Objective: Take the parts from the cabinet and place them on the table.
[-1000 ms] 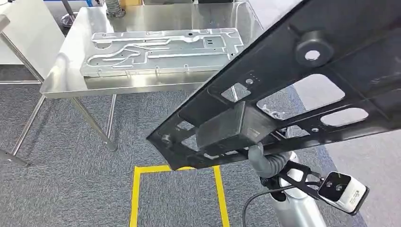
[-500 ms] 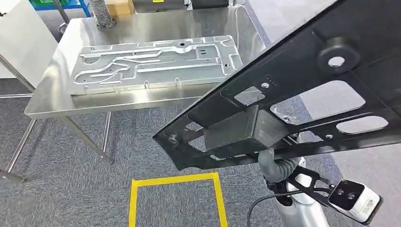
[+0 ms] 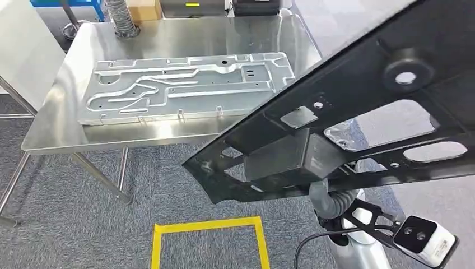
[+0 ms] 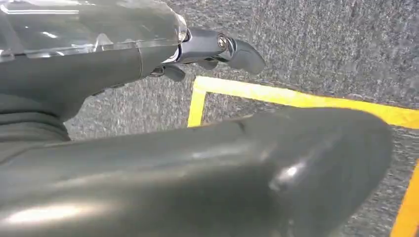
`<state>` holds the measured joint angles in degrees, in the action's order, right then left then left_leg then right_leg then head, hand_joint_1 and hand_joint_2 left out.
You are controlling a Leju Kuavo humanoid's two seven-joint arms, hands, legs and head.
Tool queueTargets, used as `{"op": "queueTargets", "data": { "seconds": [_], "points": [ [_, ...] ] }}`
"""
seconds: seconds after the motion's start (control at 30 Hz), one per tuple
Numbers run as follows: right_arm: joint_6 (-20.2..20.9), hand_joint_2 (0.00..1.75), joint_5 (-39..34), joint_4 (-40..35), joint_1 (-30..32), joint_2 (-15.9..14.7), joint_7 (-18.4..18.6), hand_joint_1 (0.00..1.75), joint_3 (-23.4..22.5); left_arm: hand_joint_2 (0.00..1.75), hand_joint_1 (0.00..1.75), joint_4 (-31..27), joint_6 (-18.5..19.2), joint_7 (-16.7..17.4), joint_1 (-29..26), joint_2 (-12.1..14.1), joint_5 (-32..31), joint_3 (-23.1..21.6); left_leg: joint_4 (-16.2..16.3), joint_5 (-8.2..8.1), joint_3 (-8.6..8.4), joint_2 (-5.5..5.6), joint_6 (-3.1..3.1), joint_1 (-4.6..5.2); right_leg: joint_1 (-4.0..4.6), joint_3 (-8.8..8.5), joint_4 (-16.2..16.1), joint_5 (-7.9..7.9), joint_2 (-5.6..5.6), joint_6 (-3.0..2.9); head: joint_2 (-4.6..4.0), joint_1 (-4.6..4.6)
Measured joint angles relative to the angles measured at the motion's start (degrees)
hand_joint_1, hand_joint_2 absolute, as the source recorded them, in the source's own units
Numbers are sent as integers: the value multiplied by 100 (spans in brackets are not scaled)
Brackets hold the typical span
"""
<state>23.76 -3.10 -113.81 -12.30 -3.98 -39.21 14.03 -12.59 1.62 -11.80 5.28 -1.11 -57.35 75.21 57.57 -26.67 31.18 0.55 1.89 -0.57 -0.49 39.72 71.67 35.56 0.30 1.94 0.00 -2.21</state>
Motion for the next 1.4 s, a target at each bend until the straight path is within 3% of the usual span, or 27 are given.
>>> {"op": "queueTargets", "data": {
  "seconds": [0.07, 0.1, 0.17, 0.23, 0.3, 0.33, 0.43, 0.47, 0.5, 0.53, 0.6, 0.63, 0.67, 0.77, 0.8, 0.83, 0.93, 0.97, 1.0, 1.03, 1.1, 1.17, 1.2, 1.23, 1.3, 1.33, 1.4],
  "points": [
    [0, 175, 11, 0, 0, 0, 0, 175, 0, 0, 0, 0, -2, 0, 8, -15, 15, 0, -1, -145, -204, 10, -28, 1, 8, -238, -929, -731, -1, -61, 0, 0],
    [-2, 175, 11, 0, 0, 0, 0, 175, 0, 0, 0, 0, -2, -2, 1, -17, 15, 0, -4, -206, -264, 17, -59, 9, 23, -286, -1328, -1254, -10, -109, 0, 2],
    [-9, 175, 9, -8, 18, 0, 0, 175, -2, 0, 0, 0, 4, -9, 24, -20, 13, 0, -9, -315, -305, 38, -143, 24, 73, -331, -1309, -1171, 1, -187, 0, -4],
    [-18, 175, 13, -46, 6, 0, 0, 175, -4, 0, 0, 0, 9, -17, 20, -20, 9, 0, 50, -261, -378, 30, -217, 29, 66, -398, -1368, -1139, 14, -275, 0, -4],
    [-26, 175, 13, -85, 16, 2, 0, 175, -4, 0, 0, 0, 11, -20, 42, -24, -11, 0, 369, -327, -256, -9, -248, 12, 28, -555, -1430, -1116, 4, -337, 0, -4],
    [-28, 175, 11, -96, 13, 2, 0, 175, -4, 0, 0, 0, 11, -20, 49, -26, -13, 0, 752, -422, -36, -17, -258, 8, 27, -581, -1435, -1081, 1, -362, 0, -4],
    [-28, 175, 11, -94, 36, 2, 0, 175, -4, 0, 0, -2, 11, -17, 26, -26, -13, 0, 1799, -964, 703, -19, -338, -4, 34, -691, -1434, -955, 10, -377, 0, -4],
    [-28, 175, 11, -94, 41, 2, 0, 175, -4, 0, 0, 0, 11, -17, 17, -28, -13, 0, 1794, -934, 798, -20, -337, -4, 33, -754, -1434, -905, 20, -373, 0, -7],
    [-28, 175, 11, -94, 45, 2, 0, 175, -4, 0, 0, 0, 11, -17, 14, -28, -13, 0, 1542, -745, 775, -21, -327, -5, 33, -832, -1434, -850, 25, -365, 0, -7],
    [-28, 175, 11, -94, 44, 2, 0, 175, -4, 0, 0, -2, 11, -17, 14, -28, -13, 0, 1140, -447, 671, -21, -307, -5, 34, -916, -1434, -793, 25, -356, 0, -6],
    [-28, 175, 11, -94, 44, 2, 0, 175, -4, 0, 0, -2, 11, -18, -4, -24, -13, 0, 216, 363, 454, -26, -221, 5, 36, -1040, -1442, -669, 19, -322, 0, -4],
    [-28, 175, 13, -85, 48, 2, 2, 175, -4, 0, 0, -2, 11, -17, 1, -22, -13, 0, 156, 189, 489, -28, -207, 52, 61, -1076, -1396, -634, 31, -284, 0, -6],
    [-28, 175, 11, -94, 47, 2, 2, 175, -4, 0, 0, -2, 11, -17, 4, -20, -15, -2, 140, 160, 456, -24, -173, 54, 61, -1023, -1415, -606, 44, -240, 0, -4],
    [-31, 175, 18, -111, 48, 2, 0, 175, -7, 0, 0, -2, 9, -17, -2, -22, -15, 0, 64, 238, 357, -17, -84, 9, 75, -1095, -1375, -569, 42, -149, 0, -4],
    [-35, 175, 17, -114, 56, 2, 0, 175, -9, 0, 0, -2, 11, -22, 7, -24, -15, 0, 32, 226, 292, -15, -61, 3, 52, -1038, -1191, -551, 28, -115, 0, -4],
    [-37, 175, 17, -127, 50, 2, 0, 175, -9, 0, 0, -2, 9, -20, 13, -22, -15, 0, 21, 198, 259, -16, -25, 3, 46, -836, -851, -460, 19, -78, 0, -4],
    [-87, 175, 79, -127, 165, 2, 0, 175, -13, 0, 0, -2, 7, -41, 5, -24, -13, 0, 22, 89, 168, -15, -5, 9, 9, -49, 268, 11, 11, -6, 0, -4],
    [-109, 175, 101, -127, 215, 2, 0, 175, -13, 0, 0, -2, 7, -55, -7, -24, -13, 0, 23, 43, 112, -12, -7, 9, 8, 85, 345, 5, 5, 0, 0, -4],
    [-120, 175, 101, -127, 250, 2, 0, 175, -13, 0, 0, -2, 9, -70, -13, -26, -13, 0, 23, -6, 45, -7, -8, 9, 7, 88, 164, -171, 2, -9, 0, -4],
    [-133, 175, 96, -127, 265, 2, 0, 175, -15, 0, 0, -2, 11, -83, -13, -28, -13, 0, 22, -59, -33, -2, -17, 11, 10, -17, -230, -473, 2, -23, 0, -4],
    [-138, 175, 92, -129, 284, 2, 0, 175, -24, 0, 0, -2, 17, -127, -11, -44, -4, 0, 7, -169, -147, 0, -42, 17, 42, -324, -1204, -1214, -1, -144, -2, -4],
    [-144, 175, 87, -127, 326, 2, 0, 175, -48, 0, 0, 0, 20, -140, 4, -61, 13, 0, 13, -238, -203, 13, -122, 31, 95, -332, -1301, -1041, 4, -203, -2, -4],
    [-162, 175, 85, -127, 340, 2, 0, 175, -57, 0, 0, 0, 17, -142, -4, -61, 33, 0, -18, -268, -208, 6, -165, 30, 103, -351, -1310, -1155, 2, -244, -2, -4],
    [-205, 175, 92, -112, 346, 2, 0, 175, -70, 0, 0, 0, 11, -148, -9, -61, 44, 0, 65, -215, -255, -2, -190, 39, 102, -378, -1346, -1135, 12, -274, 0, -5],
    [-341, 175, 105, -35, 345, 17, 0, 175, -103, 0, 0, 0, 9, -155, 15, -61, 74, 0, 157, -291, -261, -13, -226, 25, 43, -540, -1442, -1121, 4, -319, 0, -4],
    [-400, 175, 96, 88, 299, 24, 2, 175, -165, 0, 0, 0, 9, -155, 31, -70, 83, 0, 395, -351, -147, -17, -255, 25, 36, -592, -1469, -1099, 0, -352, 0, -4],
    [-606, 175, 112, 519, 104, 39, 2, 175, -372, 0, 0, 0, 9, -157, 36, -79, 109, 0, 1282, -714, 400, -17, -310, 5, 37, -642, -1473, -1044, -6, -380, 0, -4]
  ]
}}
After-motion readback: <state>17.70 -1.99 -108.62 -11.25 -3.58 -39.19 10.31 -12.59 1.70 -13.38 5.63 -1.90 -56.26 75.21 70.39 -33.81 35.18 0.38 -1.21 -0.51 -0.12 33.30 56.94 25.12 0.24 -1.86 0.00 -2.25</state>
